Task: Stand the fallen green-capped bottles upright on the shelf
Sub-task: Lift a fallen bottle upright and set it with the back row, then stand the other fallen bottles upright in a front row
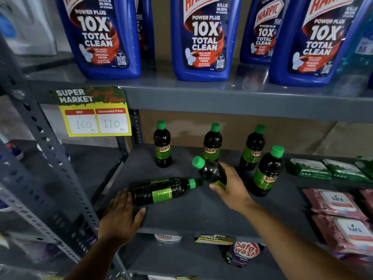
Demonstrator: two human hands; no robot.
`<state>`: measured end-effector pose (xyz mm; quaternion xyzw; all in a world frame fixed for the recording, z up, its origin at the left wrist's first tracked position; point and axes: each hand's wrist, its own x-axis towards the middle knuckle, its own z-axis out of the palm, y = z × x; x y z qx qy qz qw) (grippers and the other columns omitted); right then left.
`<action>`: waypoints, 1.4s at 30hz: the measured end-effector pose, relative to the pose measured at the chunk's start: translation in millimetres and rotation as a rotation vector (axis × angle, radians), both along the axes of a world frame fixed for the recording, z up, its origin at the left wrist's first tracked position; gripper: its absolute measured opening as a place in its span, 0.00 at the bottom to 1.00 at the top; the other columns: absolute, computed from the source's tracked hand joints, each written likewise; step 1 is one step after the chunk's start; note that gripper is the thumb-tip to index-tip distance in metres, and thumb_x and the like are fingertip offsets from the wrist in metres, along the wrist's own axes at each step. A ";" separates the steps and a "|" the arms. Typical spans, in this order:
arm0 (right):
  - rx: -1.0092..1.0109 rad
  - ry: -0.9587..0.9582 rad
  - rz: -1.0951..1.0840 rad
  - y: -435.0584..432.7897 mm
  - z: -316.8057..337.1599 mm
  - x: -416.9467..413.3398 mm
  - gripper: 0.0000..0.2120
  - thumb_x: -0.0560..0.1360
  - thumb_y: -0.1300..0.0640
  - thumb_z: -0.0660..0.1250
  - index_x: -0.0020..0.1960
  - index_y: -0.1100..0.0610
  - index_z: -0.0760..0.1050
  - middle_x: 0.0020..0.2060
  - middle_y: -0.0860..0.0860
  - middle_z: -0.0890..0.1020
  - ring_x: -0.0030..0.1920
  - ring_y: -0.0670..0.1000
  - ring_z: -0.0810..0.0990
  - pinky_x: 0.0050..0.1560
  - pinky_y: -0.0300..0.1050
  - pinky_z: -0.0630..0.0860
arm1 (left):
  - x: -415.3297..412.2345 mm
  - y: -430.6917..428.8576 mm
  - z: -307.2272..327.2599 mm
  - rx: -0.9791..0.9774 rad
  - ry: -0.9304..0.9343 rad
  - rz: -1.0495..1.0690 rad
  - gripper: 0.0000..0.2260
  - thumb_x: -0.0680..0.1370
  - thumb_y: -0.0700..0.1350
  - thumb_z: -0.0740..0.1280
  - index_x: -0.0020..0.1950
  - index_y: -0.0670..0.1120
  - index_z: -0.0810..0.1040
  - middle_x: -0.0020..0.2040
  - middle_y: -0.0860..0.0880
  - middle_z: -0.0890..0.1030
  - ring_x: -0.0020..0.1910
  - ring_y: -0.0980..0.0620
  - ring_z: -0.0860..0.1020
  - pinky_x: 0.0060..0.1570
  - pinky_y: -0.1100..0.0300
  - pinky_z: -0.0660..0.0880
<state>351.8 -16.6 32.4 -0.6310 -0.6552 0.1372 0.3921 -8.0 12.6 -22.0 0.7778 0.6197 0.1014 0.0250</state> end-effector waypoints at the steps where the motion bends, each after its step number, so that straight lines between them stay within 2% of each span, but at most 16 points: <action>1: 0.003 0.080 -0.010 0.6 -0.4 -4.1 0.35 0.71 0.53 0.74 0.73 0.54 0.62 0.66 0.52 0.71 0.67 0.49 0.69 0.69 0.46 0.64 | -0.3 0.3 -0.7 0.001 0.001 0.000 0.40 0.74 0.68 0.38 0.75 0.41 0.59 0.77 0.42 0.60 0.77 0.46 0.56 0.74 0.49 0.57; 8: -0.013 0.369 -0.099 -0.5 -14.9 -7.6 0.30 0.74 0.49 0.70 0.71 0.49 0.60 0.59 0.44 0.77 0.61 0.44 0.76 0.61 0.47 0.72 | -0.1 1.9 -3.1 -0.008 0.012 0.002 0.40 0.74 0.68 0.39 0.75 0.42 0.57 0.77 0.42 0.59 0.77 0.46 0.54 0.75 0.49 0.56; 11: -0.015 0.327 -0.081 -2.3 -13.8 -8.1 0.29 0.72 0.45 0.71 0.66 0.34 0.61 0.59 0.41 0.76 0.63 0.41 0.73 0.62 0.46 0.71 | 0.0 3.6 -4.5 -0.012 0.015 0.008 0.40 0.74 0.68 0.39 0.75 0.42 0.57 0.78 0.43 0.58 0.77 0.47 0.53 0.75 0.49 0.55; 12: 0.003 0.288 -0.088 -2.0 -13.7 -9.5 0.31 0.69 0.44 0.73 0.67 0.35 0.61 0.61 0.43 0.75 0.65 0.41 0.71 0.63 0.46 0.69 | 0.0 4.2 -5.3 -0.011 0.014 0.010 0.40 0.74 0.68 0.39 0.75 0.43 0.57 0.78 0.43 0.58 0.77 0.47 0.53 0.75 0.49 0.55; 14: 0.030 0.206 -0.174 -0.8 -16.3 -14.9 0.44 0.61 0.40 0.77 0.72 0.46 0.60 0.64 0.48 0.69 0.67 0.43 0.63 0.64 0.46 0.65 | -0.5 5.0 -7.0 -0.011 0.010 0.015 0.40 0.74 0.69 0.39 0.76 0.43 0.56 0.78 0.44 0.58 0.77 0.48 0.53 0.75 0.49 0.55; 16: 0.034 0.220 -0.311 0.3 -15.3 -22.0 0.52 0.55 0.39 0.80 0.72 0.50 0.58 0.62 0.48 0.65 0.64 0.43 0.63 0.63 0.44 0.65 | -0.5 5.4 -8.4 -0.015 0.000 0.014 0.40 0.73 0.69 0.38 0.76 0.44 0.55 0.78 0.44 0.57 0.77 0.48 0.52 0.75 0.49 0.54; 18: 0.041 0.272 -0.366 2.8 -14.7 -25.3 0.51 0.54 0.42 0.82 0.69 0.52 0.61 0.61 0.48 0.67 0.62 0.46 0.69 0.62 0.45 0.70 | -1.1 5.3 -9.3 -0.016 -0.008 0.010 0.41 0.73 0.70 0.37 0.76 0.44 0.54 0.78 0.45 0.56 0.77 0.49 0.52 0.75 0.50 0.53; 20: 0.031 0.335 -0.327 4.2 -17.1 -23.5 0.43 0.57 0.49 0.81 0.66 0.51 0.63 0.58 0.48 0.75 0.59 0.49 0.76 0.56 0.43 0.75 | -2.0 5.6 -10.0 -0.019 -0.009 0.010 0.41 0.73 0.70 0.37 0.76 0.44 0.53 0.79 0.45 0.55 0.78 0.50 0.51 0.75 0.51 0.52; 22: -0.010 0.396 -0.261 4.2 -17.8 -21.0 0.40 0.62 0.56 0.77 0.68 0.48 0.59 0.56 0.45 0.77 0.59 0.51 0.78 0.51 0.37 0.73 | -1.4 5.6 -10.9 -0.021 -0.011 0.008 0.41 0.73 0.70 0.37 0.76 0.45 0.52 0.79 0.46 0.54 0.78 0.50 0.50 0.76 0.51 0.52; 23: -0.011 0.405 -0.243 4.6 -17.8 -20.3 0.42 0.62 0.57 0.77 0.69 0.48 0.57 0.58 0.47 0.76 0.61 0.52 0.77 0.53 0.39 0.72 | -1.4 5.7 -11.3 -0.021 -0.014 0.009 0.41 0.73 0.70 0.37 0.76 0.45 0.52 0.79 0.46 0.53 0.78 0.50 0.49 0.76 0.50 0.51; 25: 0.014 0.355 -0.274 6.4 -14.7 -20.3 0.46 0.59 0.52 0.80 0.69 0.52 0.58 0.63 0.51 0.72 0.64 0.51 0.73 0.60 0.44 0.71 | -2.1 6.7 -11.8 -0.024 -0.018 0.009 0.41 0.73 0.70 0.37 0.76 0.45 0.52 0.79 0.46 0.53 0.78 0.50 0.49 0.76 0.50 0.51; 29: -0.072 0.406 -0.247 7.6 -10.3 -20.2 0.44 0.58 0.50 0.77 0.67 0.43 0.56 0.56 0.43 0.74 0.59 0.48 0.76 0.52 0.37 0.70 | -1.9 7.6 -13.1 -0.028 -0.009 0.012 0.40 0.73 0.70 0.37 0.77 0.45 0.51 0.79 0.46 0.53 0.78 0.50 0.48 0.76 0.49 0.51; 33: -0.064 0.347 -0.287 9.5 -15.7 -19.5 0.48 0.54 0.47 0.79 0.67 0.46 0.57 0.60 0.48 0.74 0.61 0.50 0.74 0.58 0.48 0.73 | -3.2 8.2 -14.6 -0.019 -0.003 0.014 0.40 0.74 0.70 0.38 0.76 0.44 0.51 0.79 0.46 0.54 0.78 0.50 0.50 0.75 0.50 0.52; 36: -0.095 0.376 -0.265 8.3 -20.1 -19.9 0.48 0.55 0.50 0.78 0.68 0.41 0.54 0.60 0.47 0.74 0.60 0.49 0.75 0.57 0.47 0.73 | -3.1 8.4 -15.3 -0.021 -0.005 0.020 0.40 0.74 0.70 0.38 0.76 0.44 0.51 0.79 0.46 0.54 0.78 0.50 0.49 0.75 0.50 0.52; 40: -0.098 0.405 -0.238 6.1 -21.0 -20.6 0.48 0.59 0.54 0.79 0.71 0.46 0.54 0.62 0.50 0.73 0.63 0.53 0.74 0.58 0.48 0.73 | -2.2 8.2 -15.0 -0.034 -0.009 0.022 0.40 0.73 0.70 0.37 0.77 0.45 0.49 0.79 0.46 0.52 0.78 0.51 0.48 0.76 0.49 0.51; 42: -0.013 0.277 -0.363 0.3 -16.4 -26.5 0.49 0.58 0.49 0.80 0.71 0.54 0.57 0.63 0.54 0.72 0.65 0.56 0.71 0.62 0.56 0.71 | -1.6 7.3 -12.8 -0.028 -0.004 0.015 0.39 0.73 0.69 0.37 0.77 0.45 0.49 0.79 0.46 0.52 0.78 0.50 0.48 0.76 0.50 0.50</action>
